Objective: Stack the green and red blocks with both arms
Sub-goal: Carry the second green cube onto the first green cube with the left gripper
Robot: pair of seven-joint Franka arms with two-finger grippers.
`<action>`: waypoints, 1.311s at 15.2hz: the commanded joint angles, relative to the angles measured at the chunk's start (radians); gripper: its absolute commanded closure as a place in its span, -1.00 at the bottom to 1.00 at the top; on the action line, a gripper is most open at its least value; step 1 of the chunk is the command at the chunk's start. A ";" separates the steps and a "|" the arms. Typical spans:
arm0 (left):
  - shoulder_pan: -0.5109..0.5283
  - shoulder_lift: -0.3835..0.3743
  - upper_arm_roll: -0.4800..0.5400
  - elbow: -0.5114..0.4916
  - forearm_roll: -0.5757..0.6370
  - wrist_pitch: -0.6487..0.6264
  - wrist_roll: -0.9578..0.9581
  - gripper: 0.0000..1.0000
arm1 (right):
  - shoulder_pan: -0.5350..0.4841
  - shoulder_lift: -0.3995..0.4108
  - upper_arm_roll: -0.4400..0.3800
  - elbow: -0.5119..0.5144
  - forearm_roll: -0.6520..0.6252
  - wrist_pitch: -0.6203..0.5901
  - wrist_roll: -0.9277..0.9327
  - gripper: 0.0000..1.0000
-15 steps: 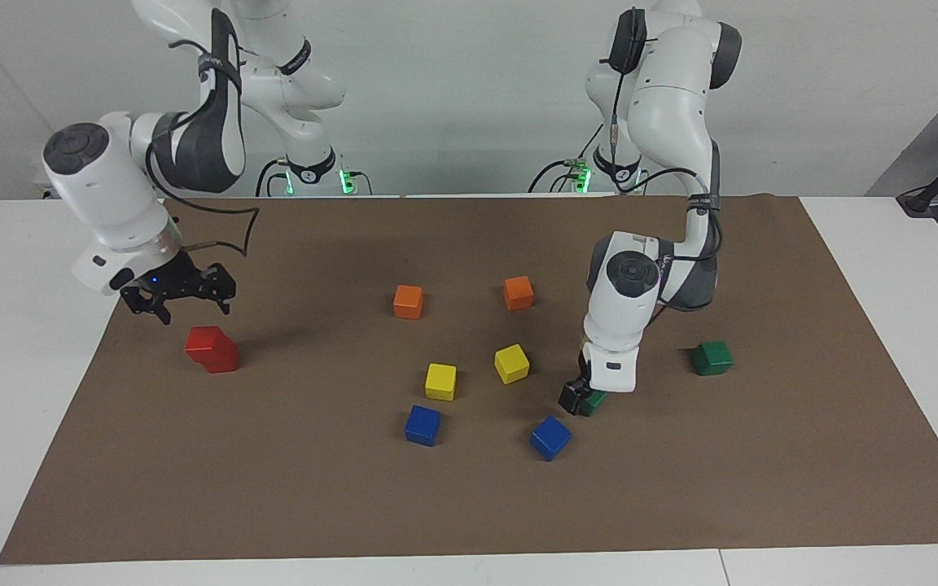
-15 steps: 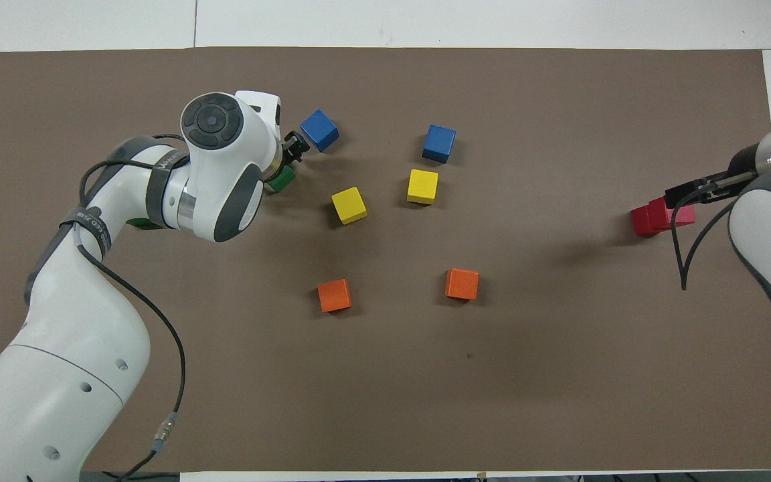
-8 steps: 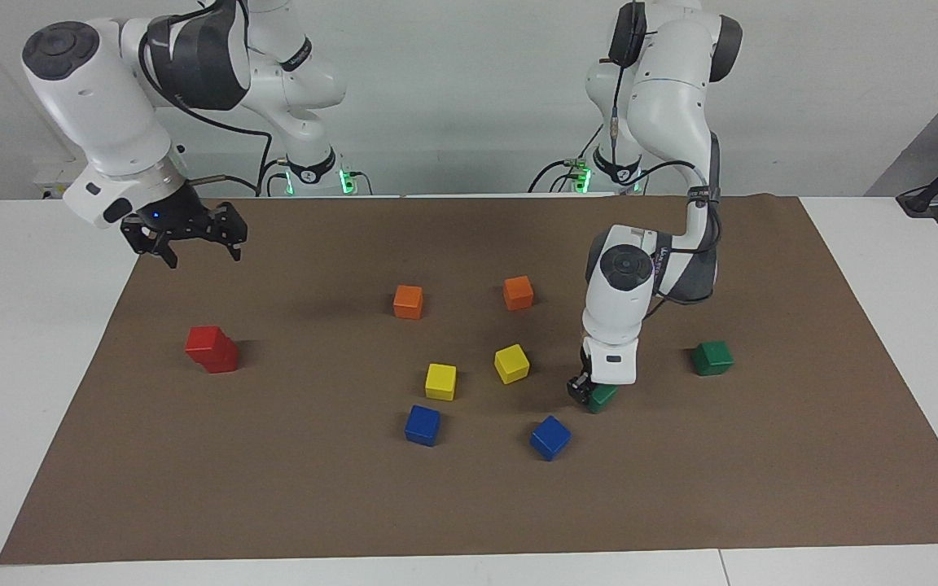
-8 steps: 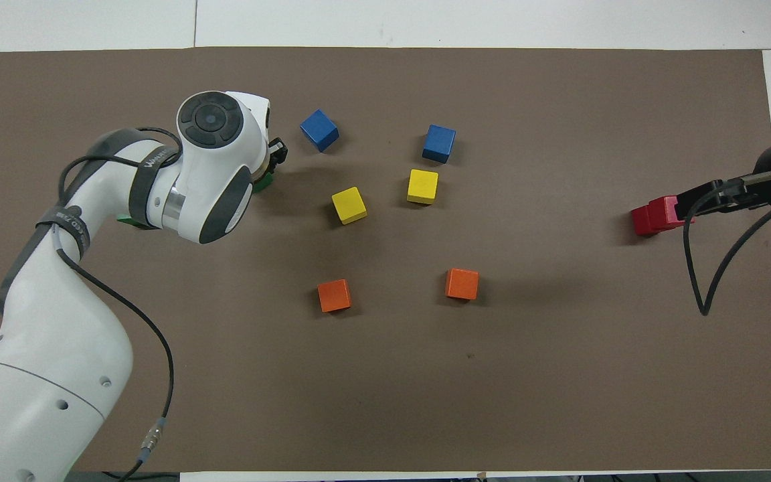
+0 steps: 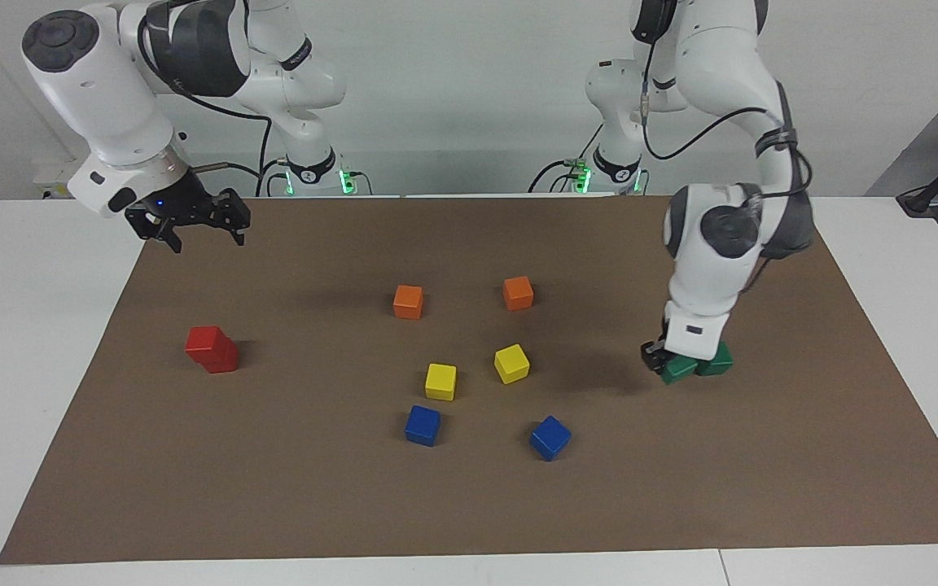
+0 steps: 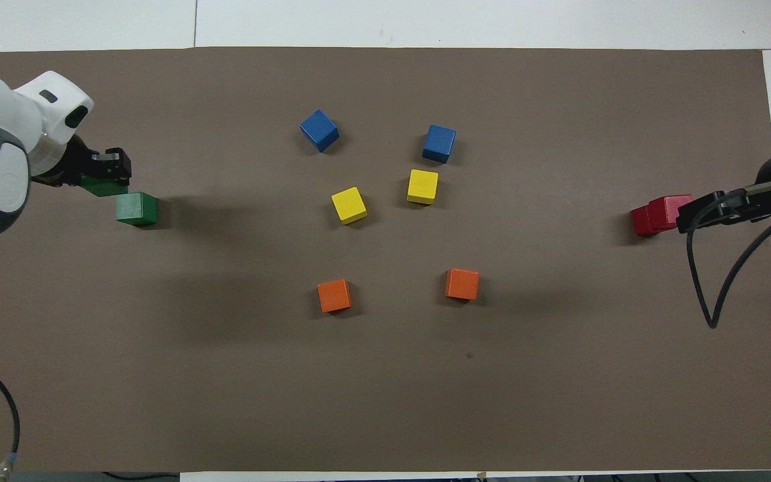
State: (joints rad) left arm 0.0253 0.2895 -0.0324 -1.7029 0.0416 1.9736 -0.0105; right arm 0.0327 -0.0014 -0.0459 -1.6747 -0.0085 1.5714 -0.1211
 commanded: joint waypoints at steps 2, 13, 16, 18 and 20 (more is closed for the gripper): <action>-0.008 -0.015 -0.004 -0.092 -0.017 0.088 0.081 1.00 | 0.010 -0.040 0.014 -0.011 -0.013 -0.022 0.060 -1.00; 0.013 -0.027 -0.004 -0.198 -0.017 0.174 0.081 1.00 | 0.018 -0.046 -0.006 -0.042 -0.036 0.033 0.052 -1.00; 0.010 -0.047 -0.004 -0.262 -0.017 0.240 0.081 -0.99 | 0.020 -0.045 -0.008 -0.042 0.004 0.048 0.066 -1.00; 0.008 -0.050 -0.003 -0.259 -0.017 0.226 0.084 -1.00 | 0.015 -0.046 -0.009 -0.042 0.013 0.049 0.070 -1.00; 0.013 -0.087 -0.001 -0.248 -0.017 0.180 0.084 -1.00 | 0.016 -0.045 -0.009 -0.042 0.019 0.049 0.078 -1.00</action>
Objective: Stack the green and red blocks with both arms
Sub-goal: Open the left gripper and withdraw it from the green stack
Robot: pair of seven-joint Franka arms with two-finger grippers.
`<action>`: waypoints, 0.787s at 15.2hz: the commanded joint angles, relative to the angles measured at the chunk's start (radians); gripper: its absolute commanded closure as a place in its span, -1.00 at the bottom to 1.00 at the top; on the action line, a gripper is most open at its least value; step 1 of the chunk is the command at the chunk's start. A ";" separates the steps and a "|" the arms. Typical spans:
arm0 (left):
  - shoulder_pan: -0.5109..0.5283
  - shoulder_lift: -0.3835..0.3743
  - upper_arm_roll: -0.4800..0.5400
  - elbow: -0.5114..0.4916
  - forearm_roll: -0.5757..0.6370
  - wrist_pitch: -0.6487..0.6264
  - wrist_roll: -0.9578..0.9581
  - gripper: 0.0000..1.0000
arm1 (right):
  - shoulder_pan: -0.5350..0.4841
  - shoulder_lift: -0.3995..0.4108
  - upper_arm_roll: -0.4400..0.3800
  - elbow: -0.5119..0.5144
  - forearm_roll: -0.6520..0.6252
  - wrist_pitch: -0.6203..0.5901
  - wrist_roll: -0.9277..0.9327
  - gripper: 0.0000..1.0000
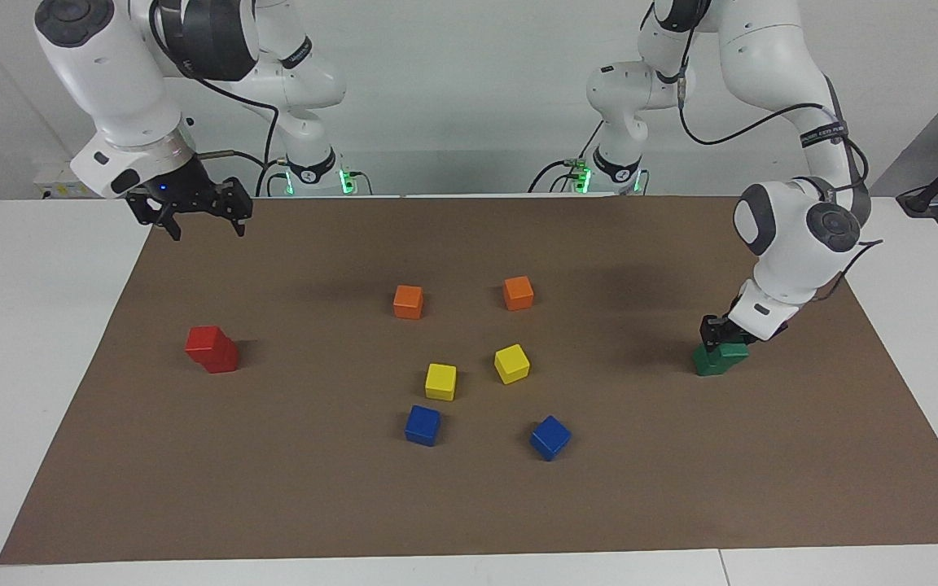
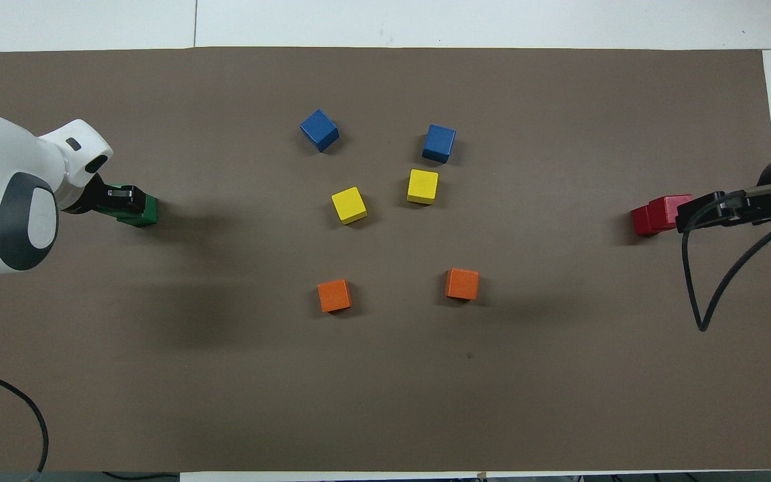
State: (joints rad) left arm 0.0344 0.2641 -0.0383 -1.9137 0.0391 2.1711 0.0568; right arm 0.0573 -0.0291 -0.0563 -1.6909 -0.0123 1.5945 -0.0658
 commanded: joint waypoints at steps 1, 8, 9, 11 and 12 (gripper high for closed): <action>0.004 -0.087 0.005 -0.025 -0.015 -0.055 0.017 -1.00 | -0.008 -0.018 0.001 -0.026 0.029 0.025 0.027 -1.00; 0.004 -0.268 0.005 0.081 -0.013 -0.339 0.011 -1.00 | -0.010 -0.018 0.000 -0.023 0.029 0.024 0.031 -1.00; 0.004 -0.294 0.002 0.081 -0.013 -0.362 0.012 -1.00 | -0.011 -0.018 0.000 -0.023 0.029 0.024 0.031 -1.00; 0.004 -0.312 0.003 0.090 -0.015 -0.395 0.011 -1.00 | -0.010 -0.018 0.000 -0.021 0.028 0.024 0.031 -1.00; -0.008 -0.313 0.003 0.107 -0.015 -0.419 0.006 -1.00 | -0.008 -0.018 0.000 -0.021 0.028 0.025 0.031 -1.00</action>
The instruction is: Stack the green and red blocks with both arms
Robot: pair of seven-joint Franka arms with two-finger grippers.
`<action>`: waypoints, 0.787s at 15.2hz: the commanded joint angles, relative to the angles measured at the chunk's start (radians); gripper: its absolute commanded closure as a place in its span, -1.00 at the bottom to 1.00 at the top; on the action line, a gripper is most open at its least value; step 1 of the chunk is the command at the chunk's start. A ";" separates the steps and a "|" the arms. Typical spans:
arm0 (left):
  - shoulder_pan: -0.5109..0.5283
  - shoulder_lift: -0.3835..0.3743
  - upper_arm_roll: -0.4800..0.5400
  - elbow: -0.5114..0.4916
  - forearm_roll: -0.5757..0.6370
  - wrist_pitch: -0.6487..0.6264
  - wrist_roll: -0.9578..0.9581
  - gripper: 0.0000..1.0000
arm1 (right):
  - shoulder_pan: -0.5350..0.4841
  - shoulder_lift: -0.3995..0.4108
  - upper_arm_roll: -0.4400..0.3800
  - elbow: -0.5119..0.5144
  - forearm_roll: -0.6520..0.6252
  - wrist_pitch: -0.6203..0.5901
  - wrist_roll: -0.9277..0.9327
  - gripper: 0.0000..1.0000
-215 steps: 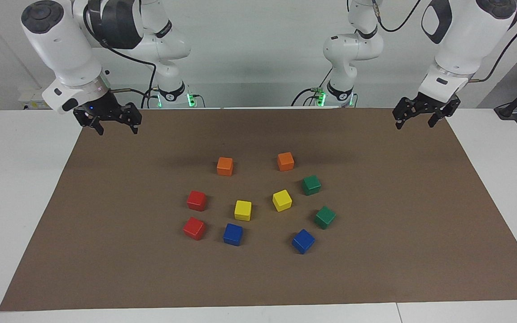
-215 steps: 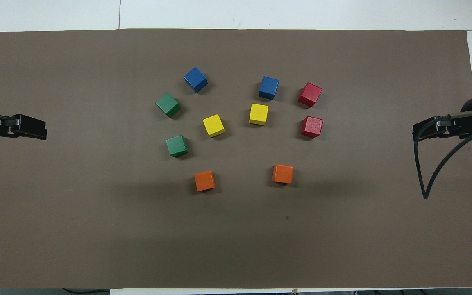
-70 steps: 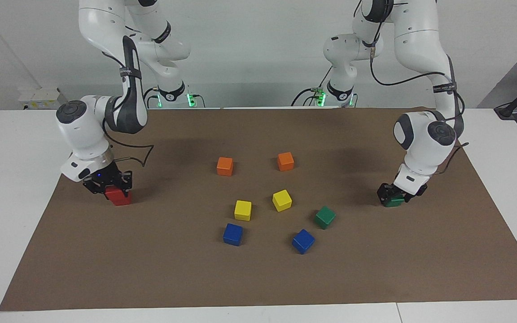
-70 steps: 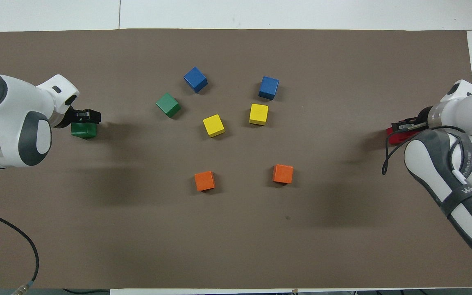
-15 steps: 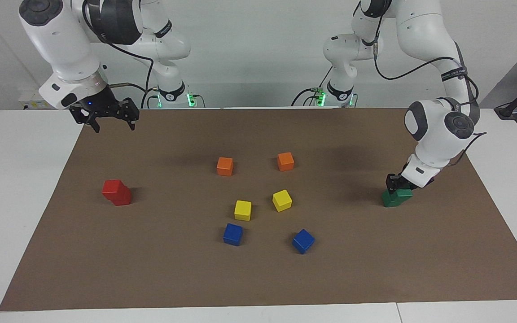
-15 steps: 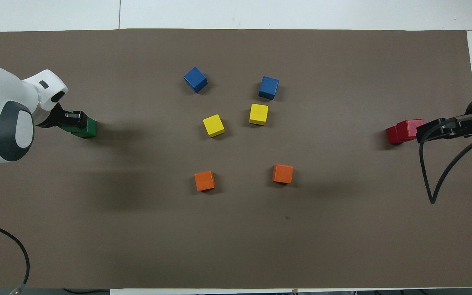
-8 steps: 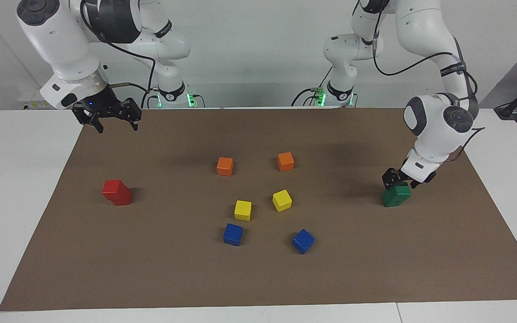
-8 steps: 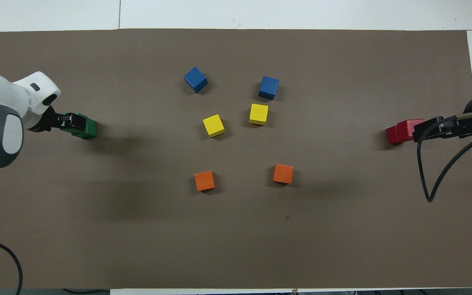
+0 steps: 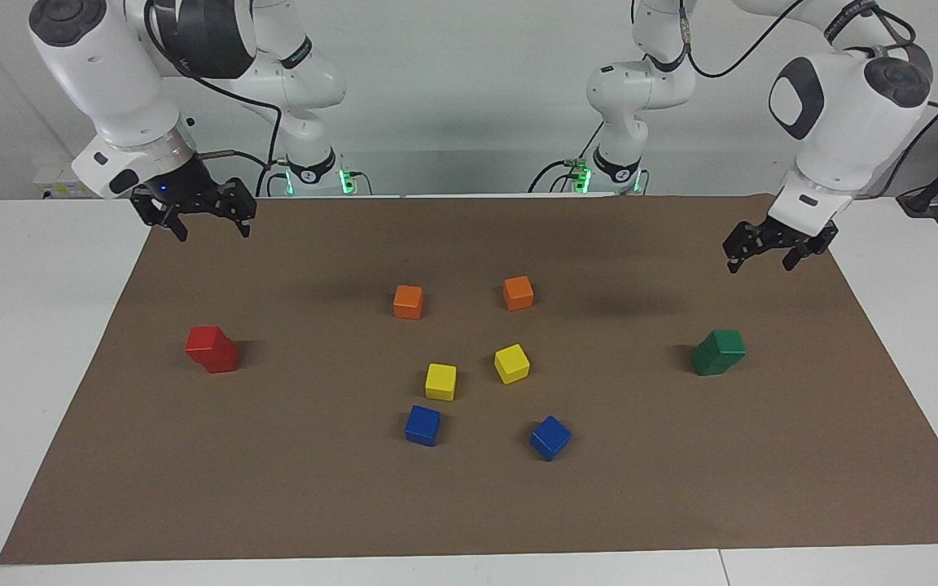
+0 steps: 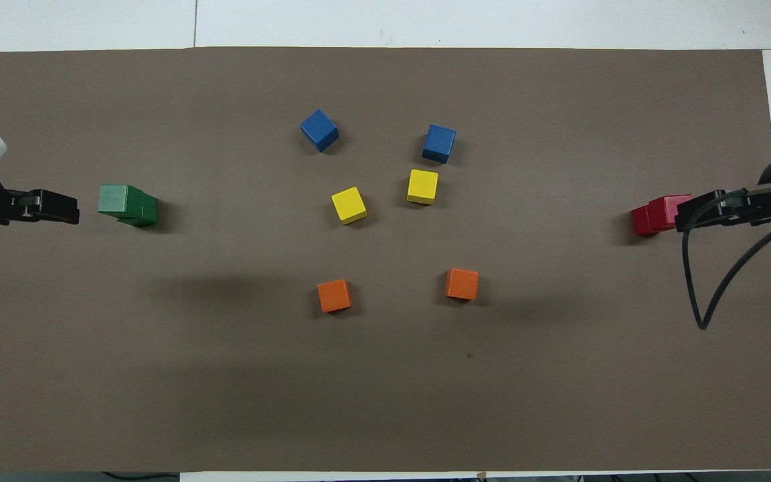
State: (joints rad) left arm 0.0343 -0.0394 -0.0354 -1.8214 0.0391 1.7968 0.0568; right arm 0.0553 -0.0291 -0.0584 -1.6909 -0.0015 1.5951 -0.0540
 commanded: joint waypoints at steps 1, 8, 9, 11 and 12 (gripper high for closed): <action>-0.008 -0.010 0.002 0.022 -0.011 -0.065 0.005 -1.00 | -0.006 -0.018 0.002 -0.020 0.017 0.025 0.019 -1.00; -0.025 0.028 0.022 0.087 -0.024 -0.031 -0.005 -1.00 | -0.008 -0.017 0.003 -0.016 0.017 0.023 0.017 -1.00; -0.033 0.076 0.023 0.162 -0.022 -0.081 -0.006 -1.00 | -0.005 -0.017 0.003 -0.016 0.017 0.023 0.019 -1.00; -0.036 0.084 0.023 0.189 -0.024 -0.114 -0.008 -1.00 | -0.002 -0.018 0.003 -0.016 0.017 0.023 0.019 -1.00; -0.043 0.078 0.023 0.176 -0.024 -0.106 -0.009 -1.00 | -0.005 -0.018 0.003 -0.015 0.017 0.023 0.019 -1.00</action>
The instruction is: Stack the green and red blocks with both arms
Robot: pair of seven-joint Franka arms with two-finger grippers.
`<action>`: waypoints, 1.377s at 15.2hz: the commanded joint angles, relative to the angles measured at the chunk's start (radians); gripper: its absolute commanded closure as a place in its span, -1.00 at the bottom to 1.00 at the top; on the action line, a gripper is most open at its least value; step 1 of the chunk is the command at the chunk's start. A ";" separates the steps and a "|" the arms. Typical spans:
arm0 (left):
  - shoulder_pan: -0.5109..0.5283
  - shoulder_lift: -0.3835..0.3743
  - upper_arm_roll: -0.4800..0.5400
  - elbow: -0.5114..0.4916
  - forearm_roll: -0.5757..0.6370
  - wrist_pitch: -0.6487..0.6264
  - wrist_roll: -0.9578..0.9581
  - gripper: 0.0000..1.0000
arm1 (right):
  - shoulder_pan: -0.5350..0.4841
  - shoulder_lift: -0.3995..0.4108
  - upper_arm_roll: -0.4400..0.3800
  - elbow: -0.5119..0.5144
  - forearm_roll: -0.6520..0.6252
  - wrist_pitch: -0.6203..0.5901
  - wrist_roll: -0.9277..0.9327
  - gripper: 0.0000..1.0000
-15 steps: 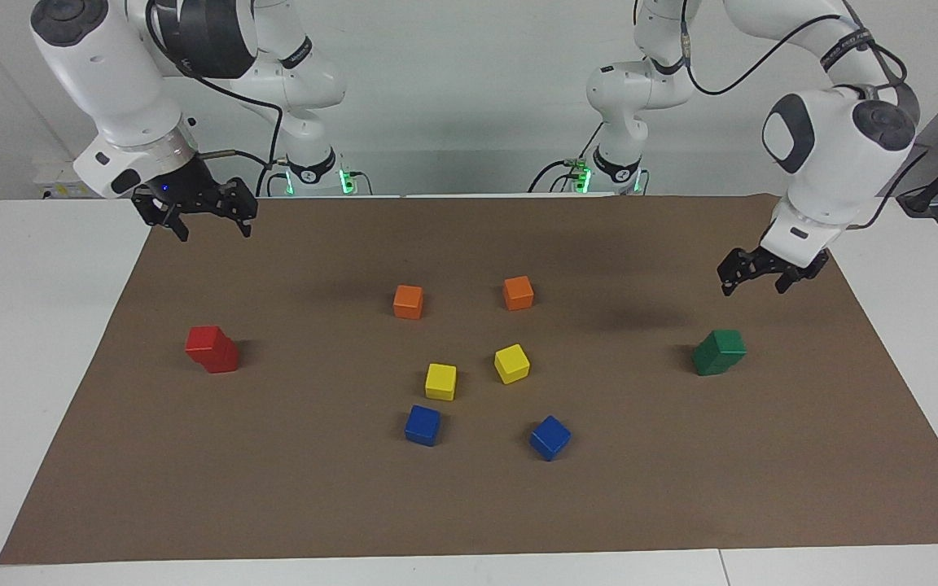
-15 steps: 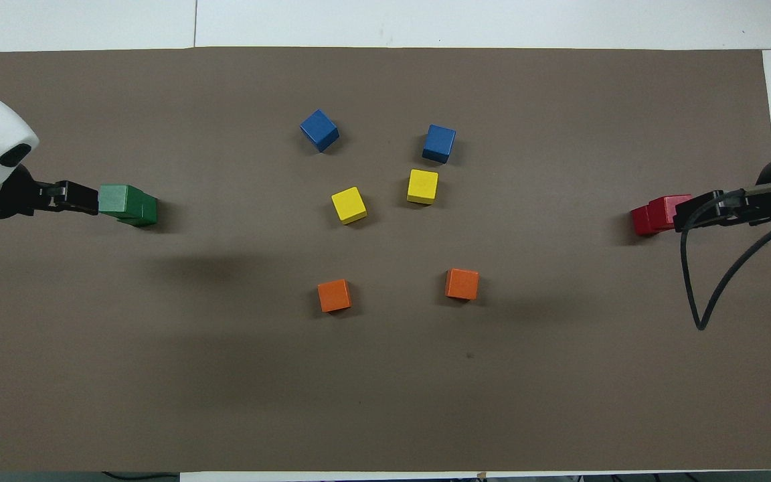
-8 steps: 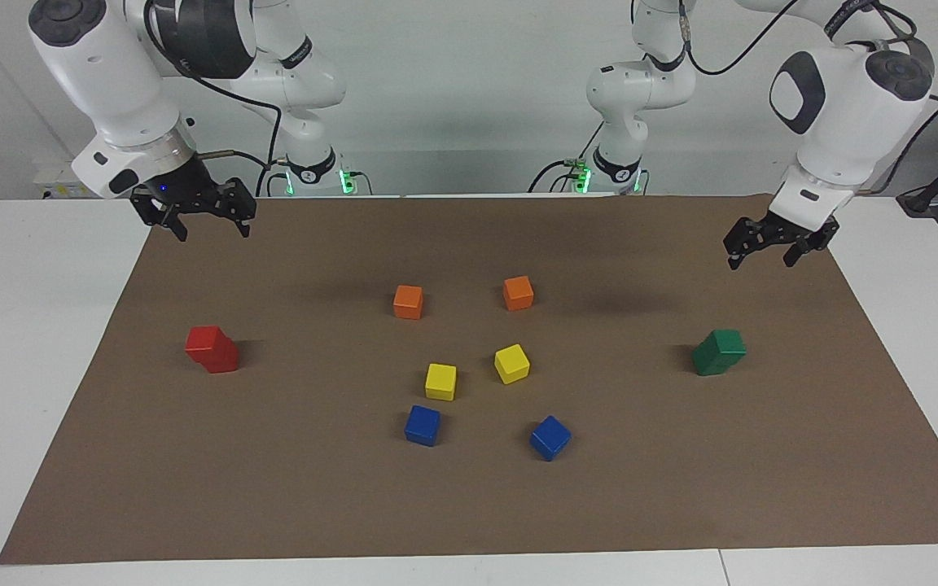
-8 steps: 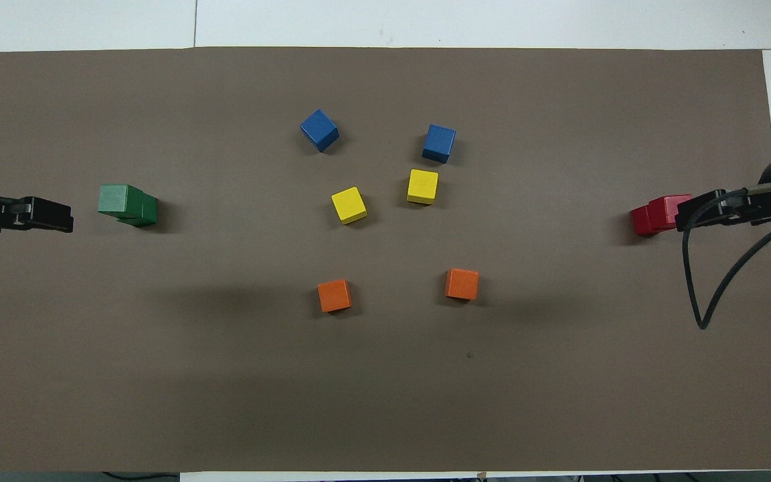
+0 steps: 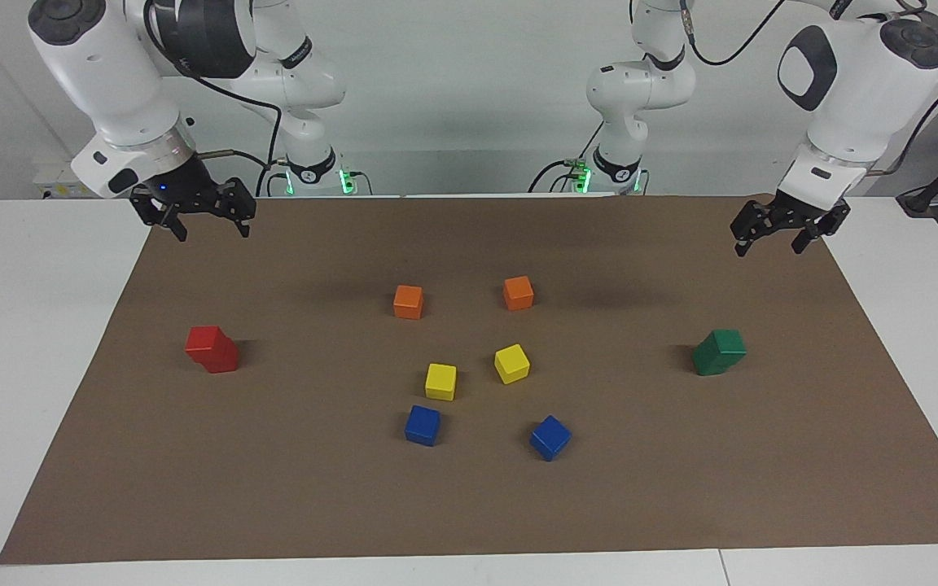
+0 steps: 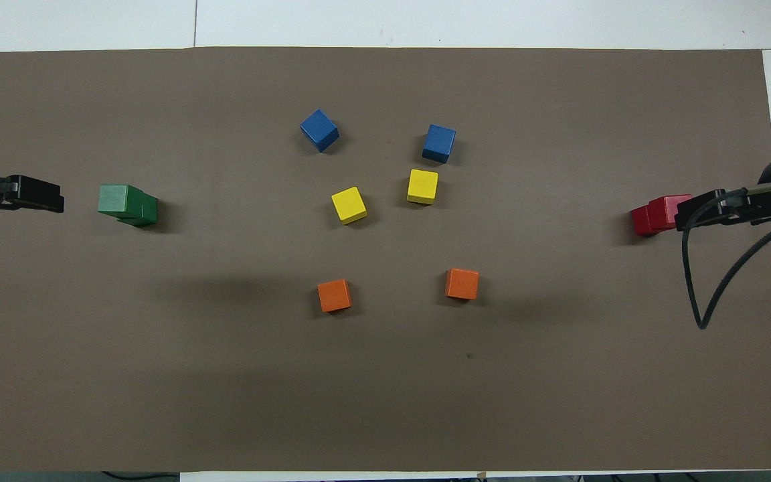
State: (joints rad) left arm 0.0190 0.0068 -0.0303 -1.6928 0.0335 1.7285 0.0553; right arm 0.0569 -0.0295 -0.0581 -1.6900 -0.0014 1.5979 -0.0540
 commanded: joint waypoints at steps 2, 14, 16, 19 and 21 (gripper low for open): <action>-0.042 0.027 0.021 0.044 -0.018 -0.030 -0.008 -1.00 | -0.008 -0.017 0.003 -0.017 0.017 0.020 0.017 -1.00; -0.068 0.013 0.023 0.096 -0.032 -0.093 -0.079 -1.00 | -0.009 -0.017 0.003 -0.016 0.015 0.020 0.017 -1.00; -0.070 0.010 0.023 0.093 -0.026 -0.087 -0.081 -1.00 | -0.009 -0.018 0.003 -0.016 0.015 0.020 0.017 -1.00; -0.068 0.010 0.021 0.087 -0.027 -0.061 -0.066 -1.00 | -0.009 -0.017 0.003 -0.016 0.017 0.020 0.017 -1.00; -0.070 0.008 0.021 0.085 -0.027 -0.058 -0.068 -1.00 | -0.009 -0.018 0.003 -0.016 0.015 0.020 0.016 -1.00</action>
State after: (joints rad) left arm -0.0338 0.0156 -0.0251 -1.6137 0.0180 1.6582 -0.0074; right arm 0.0565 -0.0298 -0.0583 -1.6898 -0.0014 1.5980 -0.0540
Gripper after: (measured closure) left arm 0.000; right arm 0.000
